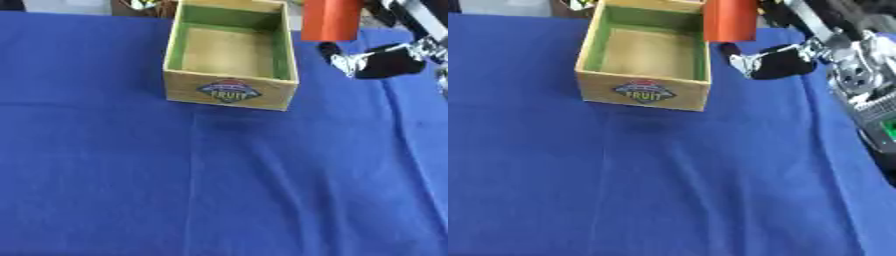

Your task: Pick up objects on the table and place them in the box.

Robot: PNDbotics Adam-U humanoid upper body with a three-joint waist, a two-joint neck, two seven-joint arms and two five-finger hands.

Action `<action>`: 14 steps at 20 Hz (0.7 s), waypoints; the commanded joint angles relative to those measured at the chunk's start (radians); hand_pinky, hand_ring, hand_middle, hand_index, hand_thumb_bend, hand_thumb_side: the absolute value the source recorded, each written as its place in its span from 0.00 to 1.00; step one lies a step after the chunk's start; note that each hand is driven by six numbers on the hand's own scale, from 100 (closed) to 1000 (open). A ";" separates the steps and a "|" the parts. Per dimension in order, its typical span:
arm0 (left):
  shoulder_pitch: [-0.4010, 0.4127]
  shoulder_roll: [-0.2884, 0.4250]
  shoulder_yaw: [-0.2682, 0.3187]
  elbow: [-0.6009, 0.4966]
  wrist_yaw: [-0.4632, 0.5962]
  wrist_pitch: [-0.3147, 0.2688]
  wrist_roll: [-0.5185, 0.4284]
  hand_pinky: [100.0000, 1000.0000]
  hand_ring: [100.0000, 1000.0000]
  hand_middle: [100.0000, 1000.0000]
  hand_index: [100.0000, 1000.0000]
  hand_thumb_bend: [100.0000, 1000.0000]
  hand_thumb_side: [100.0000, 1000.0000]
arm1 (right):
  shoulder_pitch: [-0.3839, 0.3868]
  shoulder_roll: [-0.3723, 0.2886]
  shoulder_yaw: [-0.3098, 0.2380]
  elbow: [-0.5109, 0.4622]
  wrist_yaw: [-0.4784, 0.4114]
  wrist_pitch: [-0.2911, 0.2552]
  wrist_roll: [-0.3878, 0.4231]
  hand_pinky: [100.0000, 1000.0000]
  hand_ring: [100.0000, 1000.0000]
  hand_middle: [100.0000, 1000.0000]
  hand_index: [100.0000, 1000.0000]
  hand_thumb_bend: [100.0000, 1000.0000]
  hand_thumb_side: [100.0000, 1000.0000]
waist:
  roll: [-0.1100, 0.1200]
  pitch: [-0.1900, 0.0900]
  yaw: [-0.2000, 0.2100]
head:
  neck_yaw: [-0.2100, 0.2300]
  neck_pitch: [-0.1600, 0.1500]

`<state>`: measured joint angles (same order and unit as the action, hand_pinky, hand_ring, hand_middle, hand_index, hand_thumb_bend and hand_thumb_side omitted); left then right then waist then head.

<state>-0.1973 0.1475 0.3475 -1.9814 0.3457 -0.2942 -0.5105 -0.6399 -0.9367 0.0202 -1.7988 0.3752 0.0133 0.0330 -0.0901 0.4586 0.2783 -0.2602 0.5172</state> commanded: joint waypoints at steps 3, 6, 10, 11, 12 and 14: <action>-0.008 0.008 -0.006 -0.019 -0.008 -0.015 -0.010 0.14 0.23 0.35 0.71 0.00 1.00 | -0.052 -0.072 -0.003 0.106 -0.080 -0.030 -0.077 0.59 0.62 0.00 0.07 0.00 0.07 | -0.008 -0.009 0.035 | -0.038 -0.031; -0.010 0.006 -0.004 -0.019 -0.010 -0.025 -0.011 0.14 0.23 0.35 0.71 0.00 1.00 | -0.066 -0.088 0.004 0.162 -0.122 -0.047 -0.114 0.59 0.63 0.00 0.07 0.00 0.06 | -0.018 0.001 0.069 | -0.068 -0.043; -0.017 0.003 -0.004 -0.019 -0.013 -0.036 -0.013 0.13 0.22 0.35 0.71 0.00 1.00 | -0.081 -0.108 0.010 0.229 -0.177 -0.092 -0.134 0.59 0.62 0.00 0.07 0.00 0.06 | -0.035 0.020 0.112 | -0.095 -0.062; -0.018 0.001 -0.004 -0.019 -0.015 -0.038 -0.014 0.13 0.22 0.35 0.71 0.00 1.00 | -0.085 -0.114 0.010 0.244 -0.192 -0.103 -0.135 0.59 0.62 0.00 0.07 0.00 0.06 | -0.039 0.024 0.122 | -0.102 -0.068; -0.019 -0.001 -0.004 -0.019 -0.017 -0.039 -0.015 0.13 0.22 0.35 0.71 0.00 1.00 | -0.092 -0.120 0.011 0.260 -0.206 -0.113 -0.136 0.59 0.62 0.00 0.07 0.00 0.06 | -0.042 0.028 0.131 | -0.111 -0.073; -0.017 -0.005 -0.004 -0.019 -0.021 -0.042 -0.016 0.13 0.22 0.35 0.71 0.00 1.00 | -0.108 -0.125 0.015 0.286 -0.235 -0.132 -0.143 0.58 0.62 0.00 0.07 0.00 0.06 | -0.046 0.032 0.145 | -0.129 -0.080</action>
<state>-0.2104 0.1378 0.3446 -1.9814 0.3273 -0.3305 -0.5255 -0.7308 -1.0087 0.0446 -1.5232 0.1642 -0.1044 -0.1054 -0.1416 0.5116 0.4261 -0.3772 0.4546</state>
